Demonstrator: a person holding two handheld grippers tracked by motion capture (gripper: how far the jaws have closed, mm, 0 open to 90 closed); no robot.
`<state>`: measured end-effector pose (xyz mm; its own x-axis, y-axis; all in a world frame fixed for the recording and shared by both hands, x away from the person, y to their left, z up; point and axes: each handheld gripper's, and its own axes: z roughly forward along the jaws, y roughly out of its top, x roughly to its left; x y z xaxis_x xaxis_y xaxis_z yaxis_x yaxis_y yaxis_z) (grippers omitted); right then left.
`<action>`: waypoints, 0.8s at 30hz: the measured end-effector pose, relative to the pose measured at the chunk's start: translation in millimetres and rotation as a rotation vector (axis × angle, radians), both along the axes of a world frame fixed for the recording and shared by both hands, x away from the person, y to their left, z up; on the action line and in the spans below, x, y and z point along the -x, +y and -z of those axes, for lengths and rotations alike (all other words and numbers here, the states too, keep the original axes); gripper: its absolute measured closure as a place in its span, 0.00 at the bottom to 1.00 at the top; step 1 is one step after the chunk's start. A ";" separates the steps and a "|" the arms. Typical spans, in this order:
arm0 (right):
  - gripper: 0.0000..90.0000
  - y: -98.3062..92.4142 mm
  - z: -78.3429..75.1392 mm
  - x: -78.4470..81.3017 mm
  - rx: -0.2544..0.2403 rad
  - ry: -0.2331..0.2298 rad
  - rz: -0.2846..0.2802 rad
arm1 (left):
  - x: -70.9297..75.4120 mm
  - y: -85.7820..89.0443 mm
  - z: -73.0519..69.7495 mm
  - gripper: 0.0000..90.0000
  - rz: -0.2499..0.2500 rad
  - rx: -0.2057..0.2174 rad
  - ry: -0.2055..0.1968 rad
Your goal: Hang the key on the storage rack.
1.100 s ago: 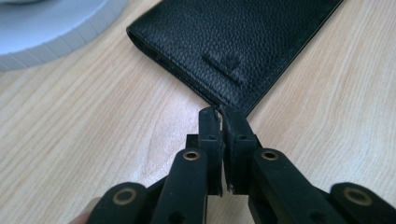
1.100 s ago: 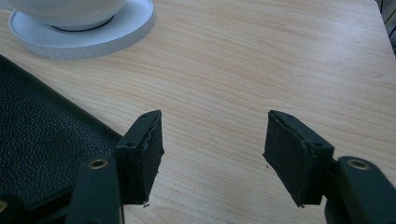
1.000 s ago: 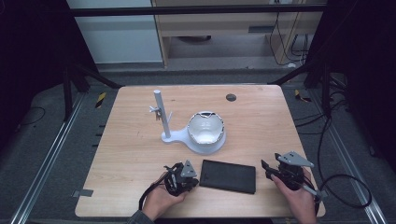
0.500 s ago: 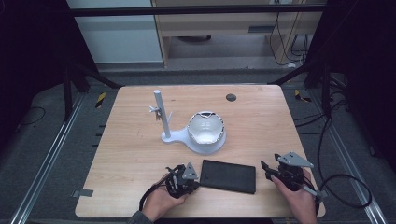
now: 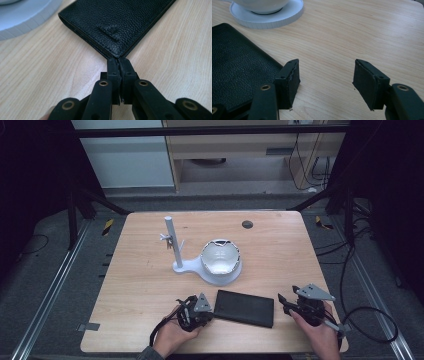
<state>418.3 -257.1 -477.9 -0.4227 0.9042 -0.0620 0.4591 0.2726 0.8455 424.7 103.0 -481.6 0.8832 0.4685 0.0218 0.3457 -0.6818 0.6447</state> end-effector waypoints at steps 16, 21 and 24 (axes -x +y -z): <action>0.25 54.1 -16.7 16.8 -0.033 0.033 -0.257 | -14.7 -4.6 -7.0 0.98 -0.070 0.157 -0.027; 0.21 76.0 -18.5 17.9 0.047 0.061 -0.325 | -19.0 -5.4 -11.5 0.98 -0.078 0.179 -0.027; 0.19 84.8 -13.9 14.3 0.109 0.085 -0.347 | -21.4 -5.6 -14.3 0.98 -0.072 0.176 -0.028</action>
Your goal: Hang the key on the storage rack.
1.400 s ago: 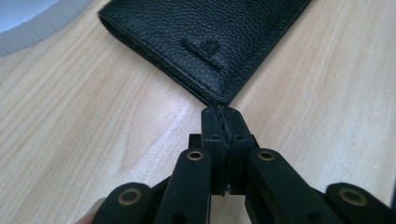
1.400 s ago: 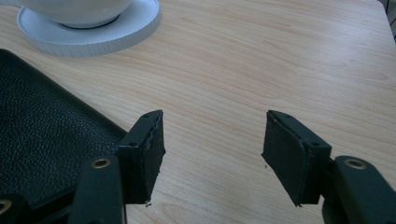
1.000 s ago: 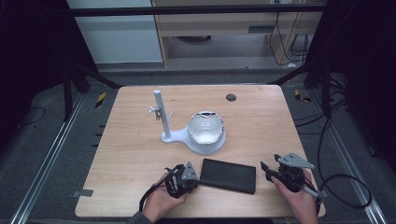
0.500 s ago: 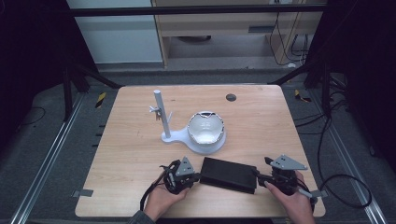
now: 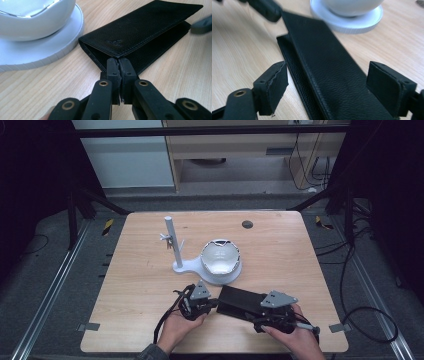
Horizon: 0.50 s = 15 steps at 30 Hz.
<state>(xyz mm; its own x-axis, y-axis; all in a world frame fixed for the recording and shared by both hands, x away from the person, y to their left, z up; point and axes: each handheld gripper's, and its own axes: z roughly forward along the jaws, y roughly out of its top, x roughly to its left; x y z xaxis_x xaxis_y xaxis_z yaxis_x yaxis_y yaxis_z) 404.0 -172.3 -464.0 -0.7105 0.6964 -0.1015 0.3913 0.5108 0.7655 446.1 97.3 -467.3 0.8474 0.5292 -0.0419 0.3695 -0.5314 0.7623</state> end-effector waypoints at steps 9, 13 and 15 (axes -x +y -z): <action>0.21 18.2 3.8 -12.4 0.132 0.025 -0.018 | -5.7 -11.6 -0.1 0.96 0.018 -0.011 0.014; 0.25 20.8 5.1 -18.7 0.159 0.034 -0.007 | -9.1 -15.1 1.8 0.96 0.030 -0.018 0.029; 0.27 20.5 5.9 -20.1 0.164 0.036 -0.003 | -10.2 -15.6 1.4 0.96 0.017 -0.001 0.029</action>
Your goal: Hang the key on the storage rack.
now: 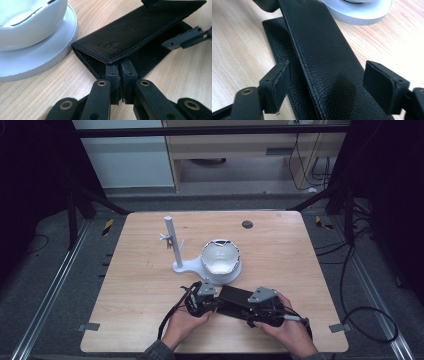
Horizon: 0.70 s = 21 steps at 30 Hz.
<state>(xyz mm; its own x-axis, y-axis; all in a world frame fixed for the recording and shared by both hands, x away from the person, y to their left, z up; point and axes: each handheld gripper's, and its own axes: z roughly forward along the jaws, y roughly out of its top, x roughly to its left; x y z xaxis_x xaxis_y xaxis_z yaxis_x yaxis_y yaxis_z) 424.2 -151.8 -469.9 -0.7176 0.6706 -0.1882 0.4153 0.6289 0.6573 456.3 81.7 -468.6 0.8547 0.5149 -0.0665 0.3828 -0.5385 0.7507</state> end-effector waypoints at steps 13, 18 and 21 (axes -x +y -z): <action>0.30 2.3 4.6 -6.4 0.037 0.007 0.015 | -5.9 -1.9 -4.2 0.96 -0.007 0.025 0.006; 0.31 7.1 5.4 -8.5 0.063 0.008 0.020 | -6.2 -2.8 -6.3 0.96 -0.007 0.030 0.005; 0.33 9.2 6.0 -10.0 0.079 0.005 0.024 | -6.6 -3.4 -7.4 0.97 -0.003 0.029 0.005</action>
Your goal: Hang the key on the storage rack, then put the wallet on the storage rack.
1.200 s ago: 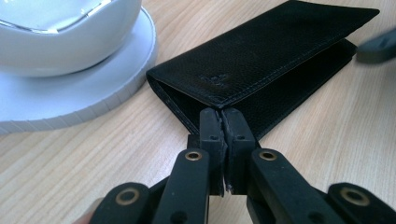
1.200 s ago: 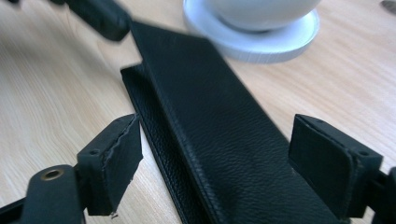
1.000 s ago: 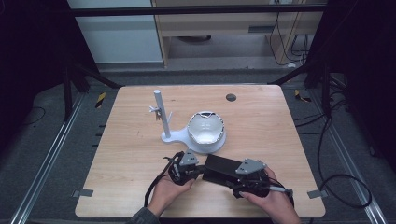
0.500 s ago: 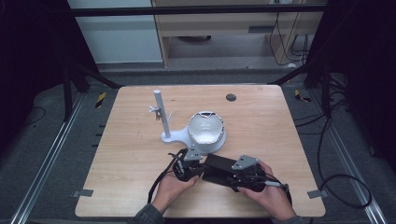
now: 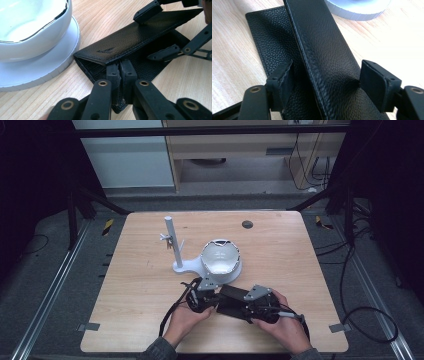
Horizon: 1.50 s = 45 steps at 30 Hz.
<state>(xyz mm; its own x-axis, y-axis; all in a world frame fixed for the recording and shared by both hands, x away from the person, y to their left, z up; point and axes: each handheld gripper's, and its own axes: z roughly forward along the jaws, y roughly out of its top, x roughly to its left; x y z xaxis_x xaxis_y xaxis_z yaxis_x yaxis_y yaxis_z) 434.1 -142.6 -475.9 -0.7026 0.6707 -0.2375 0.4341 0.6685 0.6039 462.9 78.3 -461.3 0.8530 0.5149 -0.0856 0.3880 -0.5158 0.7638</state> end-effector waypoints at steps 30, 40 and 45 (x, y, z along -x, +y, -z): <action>0.93 -29.2 -16.3 14.5 -0.012 -0.198 -0.016 | 15.6 19.5 -13.3 0.37 -0.040 0.069 -0.029; 0.93 -38.5 -28.9 22.6 -0.078 -0.241 -0.060 | 10.9 11.4 -28.0 0.23 0.032 0.061 -0.060; 0.93 -43.0 -35.0 26.2 -0.125 -0.259 -0.060 | 0.6 5.5 -31.7 0.19 0.043 0.038 -0.051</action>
<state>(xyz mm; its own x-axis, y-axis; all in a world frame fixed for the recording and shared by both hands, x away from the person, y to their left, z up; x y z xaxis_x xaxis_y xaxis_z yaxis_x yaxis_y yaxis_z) 407.9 -185.6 -440.9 -0.6689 0.6648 -0.3326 0.2163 0.6021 0.7686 462.3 83.8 -429.6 0.8778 0.4753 -0.0602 0.3265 -0.5015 0.8012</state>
